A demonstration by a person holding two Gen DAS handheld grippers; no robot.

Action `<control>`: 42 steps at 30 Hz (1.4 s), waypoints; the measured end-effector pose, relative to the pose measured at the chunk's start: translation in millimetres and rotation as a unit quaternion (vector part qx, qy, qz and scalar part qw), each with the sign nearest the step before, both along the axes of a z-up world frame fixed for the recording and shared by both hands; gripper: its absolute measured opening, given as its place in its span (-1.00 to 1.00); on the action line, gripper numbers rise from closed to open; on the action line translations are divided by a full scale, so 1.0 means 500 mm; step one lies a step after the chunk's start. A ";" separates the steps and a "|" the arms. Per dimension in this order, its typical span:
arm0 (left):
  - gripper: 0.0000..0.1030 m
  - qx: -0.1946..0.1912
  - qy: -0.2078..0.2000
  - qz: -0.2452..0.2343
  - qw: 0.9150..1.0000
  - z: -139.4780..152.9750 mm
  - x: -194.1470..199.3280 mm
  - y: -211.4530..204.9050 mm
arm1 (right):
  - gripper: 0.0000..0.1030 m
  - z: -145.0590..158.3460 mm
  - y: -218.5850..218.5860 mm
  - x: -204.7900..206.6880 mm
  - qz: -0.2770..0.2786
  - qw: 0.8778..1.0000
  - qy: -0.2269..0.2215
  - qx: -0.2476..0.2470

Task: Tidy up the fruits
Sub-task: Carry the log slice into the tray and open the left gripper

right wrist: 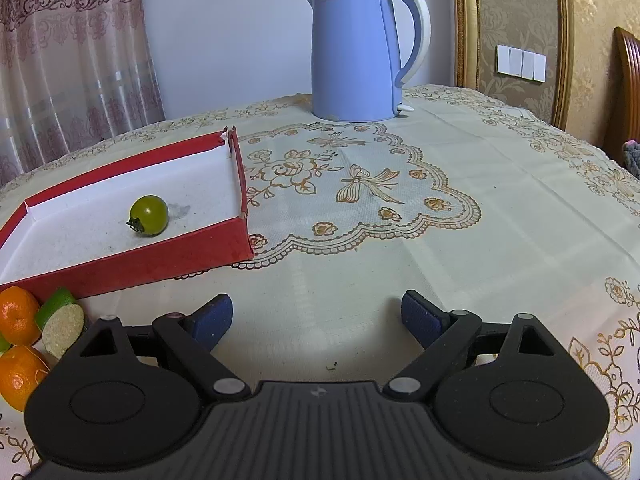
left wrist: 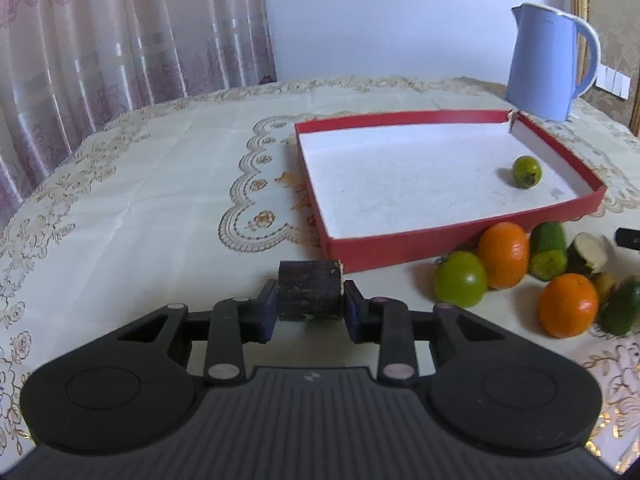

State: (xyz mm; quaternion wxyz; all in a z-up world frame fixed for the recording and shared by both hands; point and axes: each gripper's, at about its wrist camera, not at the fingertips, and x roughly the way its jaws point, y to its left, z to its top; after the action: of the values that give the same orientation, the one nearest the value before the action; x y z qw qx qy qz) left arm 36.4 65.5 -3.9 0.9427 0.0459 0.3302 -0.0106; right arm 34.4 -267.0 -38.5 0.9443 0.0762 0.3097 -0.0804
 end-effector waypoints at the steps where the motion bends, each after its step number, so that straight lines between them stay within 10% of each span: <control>1: -0.42 -0.003 -0.004 -0.003 1.000 0.009 -0.004 -0.003 | 0.79 0.000 0.001 0.000 0.000 1.000 0.001 -0.001; 13: -0.42 -0.019 -0.034 -0.040 0.998 0.080 0.070 -0.090 | 0.82 -0.001 0.003 0.002 0.001 1.000 0.003 -0.005; 31: -0.39 -0.001 0.022 -0.007 1.000 -0.003 0.256 -0.127 | 0.86 -0.003 0.008 0.007 0.004 1.000 0.006 -0.010; 42: 0.49 0.034 -0.060 0.005 0.998 0.038 0.160 -0.129 | 0.87 -0.003 0.009 0.008 0.006 1.000 0.010 -0.016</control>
State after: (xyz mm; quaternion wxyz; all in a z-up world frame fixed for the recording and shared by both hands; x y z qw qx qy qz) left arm 116.3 1.3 15.0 0.9588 0.0765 0.2734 0.0080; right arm 38.2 -262.3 -40.0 0.9428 0.0586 0.3182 -0.0803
